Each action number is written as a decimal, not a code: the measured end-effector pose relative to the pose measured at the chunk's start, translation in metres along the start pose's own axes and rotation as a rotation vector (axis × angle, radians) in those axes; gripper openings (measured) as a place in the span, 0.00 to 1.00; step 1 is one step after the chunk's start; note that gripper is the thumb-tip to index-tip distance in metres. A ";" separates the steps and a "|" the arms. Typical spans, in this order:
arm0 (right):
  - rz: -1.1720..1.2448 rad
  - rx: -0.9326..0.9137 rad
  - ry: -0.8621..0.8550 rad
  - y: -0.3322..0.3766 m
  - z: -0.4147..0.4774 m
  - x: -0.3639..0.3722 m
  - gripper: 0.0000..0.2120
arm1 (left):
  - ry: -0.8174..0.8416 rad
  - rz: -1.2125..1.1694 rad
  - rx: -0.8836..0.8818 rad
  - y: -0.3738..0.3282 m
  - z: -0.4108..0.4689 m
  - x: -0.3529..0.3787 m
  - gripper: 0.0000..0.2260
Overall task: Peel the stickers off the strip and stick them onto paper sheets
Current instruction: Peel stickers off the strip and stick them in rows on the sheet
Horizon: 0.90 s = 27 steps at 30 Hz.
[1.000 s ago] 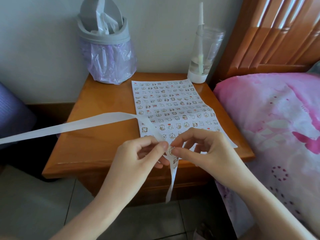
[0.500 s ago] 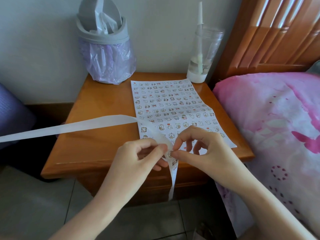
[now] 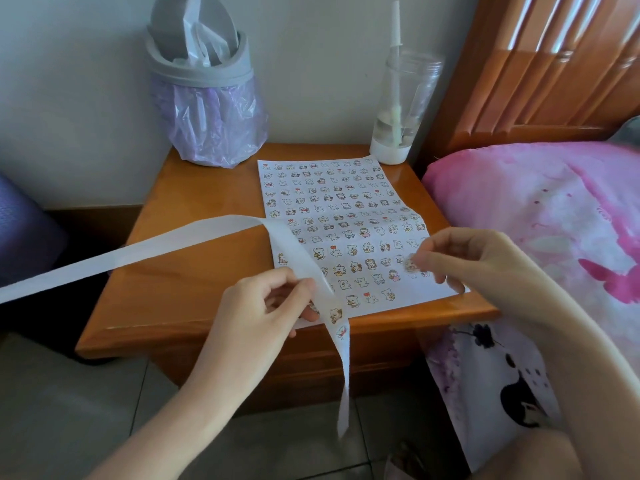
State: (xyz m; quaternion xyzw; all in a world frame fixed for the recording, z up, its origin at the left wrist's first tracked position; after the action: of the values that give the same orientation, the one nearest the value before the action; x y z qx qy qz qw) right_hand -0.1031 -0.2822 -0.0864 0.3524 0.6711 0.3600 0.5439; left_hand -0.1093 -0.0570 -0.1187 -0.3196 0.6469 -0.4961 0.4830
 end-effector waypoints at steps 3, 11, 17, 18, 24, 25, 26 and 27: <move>-0.061 0.055 0.058 -0.010 0.004 0.002 0.04 | 0.005 0.041 0.003 0.001 0.001 0.001 0.05; -0.159 0.110 0.105 -0.024 0.010 0.008 0.02 | 0.009 0.121 0.003 0.003 0.003 0.002 0.05; -0.159 0.087 0.097 -0.024 0.011 0.009 0.01 | 0.008 0.145 -0.002 0.005 0.003 0.001 0.05; -0.162 0.085 0.096 -0.024 0.011 0.009 0.01 | 0.009 0.147 -0.004 0.005 0.003 0.001 0.05; -0.180 0.069 0.084 -0.024 0.011 0.010 0.01 | 0.013 0.140 -0.011 0.007 0.004 0.001 0.07; -0.188 0.065 0.077 -0.024 0.011 0.010 0.01 | 0.013 0.138 -0.013 0.007 0.004 0.001 0.06; -0.196 0.062 0.070 -0.024 0.011 0.010 0.01 | 0.013 0.139 -0.013 0.007 0.004 0.001 0.06; -0.204 0.059 0.064 -0.024 0.011 0.010 0.01 | 0.013 0.141 -0.012 0.007 0.004 0.001 0.05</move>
State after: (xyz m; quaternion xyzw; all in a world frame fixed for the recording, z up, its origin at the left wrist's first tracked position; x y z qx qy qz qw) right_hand -0.0958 -0.2837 -0.1136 0.2865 0.7307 0.2940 0.5455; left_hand -0.1060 -0.0573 -0.1254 -0.2730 0.6739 -0.4588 0.5107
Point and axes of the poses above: each hand's wrist, its own z-axis towards the middle knuckle, its own x-axis out of the palm, y = z × x, the point moved 7 cm from there along z, towards the middle knuckle, and after that the axes turned 10 degrees about y, right-handed, at the moved point
